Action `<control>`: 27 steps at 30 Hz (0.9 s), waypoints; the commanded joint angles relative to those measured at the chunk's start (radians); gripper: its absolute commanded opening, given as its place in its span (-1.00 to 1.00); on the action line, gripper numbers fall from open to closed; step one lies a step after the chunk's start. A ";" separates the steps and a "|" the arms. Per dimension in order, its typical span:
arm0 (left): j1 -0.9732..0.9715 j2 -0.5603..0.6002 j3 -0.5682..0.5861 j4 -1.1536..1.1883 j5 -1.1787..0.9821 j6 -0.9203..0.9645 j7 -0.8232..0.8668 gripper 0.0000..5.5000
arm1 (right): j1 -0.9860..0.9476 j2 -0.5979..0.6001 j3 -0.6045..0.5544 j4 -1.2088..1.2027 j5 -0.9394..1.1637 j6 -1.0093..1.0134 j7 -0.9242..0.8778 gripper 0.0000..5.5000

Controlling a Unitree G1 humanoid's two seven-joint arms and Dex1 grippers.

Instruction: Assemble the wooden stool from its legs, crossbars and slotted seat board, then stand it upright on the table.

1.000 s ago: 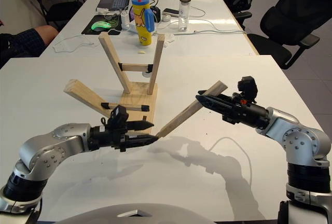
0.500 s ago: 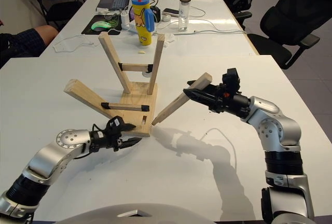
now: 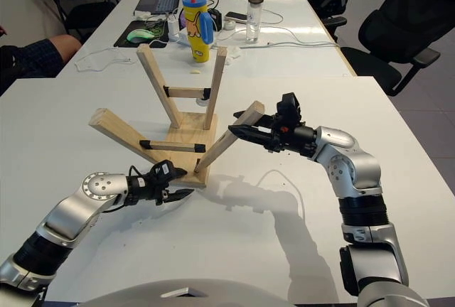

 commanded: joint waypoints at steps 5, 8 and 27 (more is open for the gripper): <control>0.058 -0.006 -0.055 0.048 0.043 0.051 -0.016 0.07 | -0.091 -0.025 0.044 0.072 -0.090 -0.045 0.072 -0.25; 0.070 -0.015 -0.053 0.042 0.045 0.055 -0.007 0.07 | -0.130 -0.057 0.062 0.079 -0.118 -0.031 0.104 -0.25; 0.100 -0.064 -0.049 0.037 0.055 0.065 0.035 0.07 | -0.219 -0.094 0.208 -0.061 -0.236 0.114 0.057 -0.25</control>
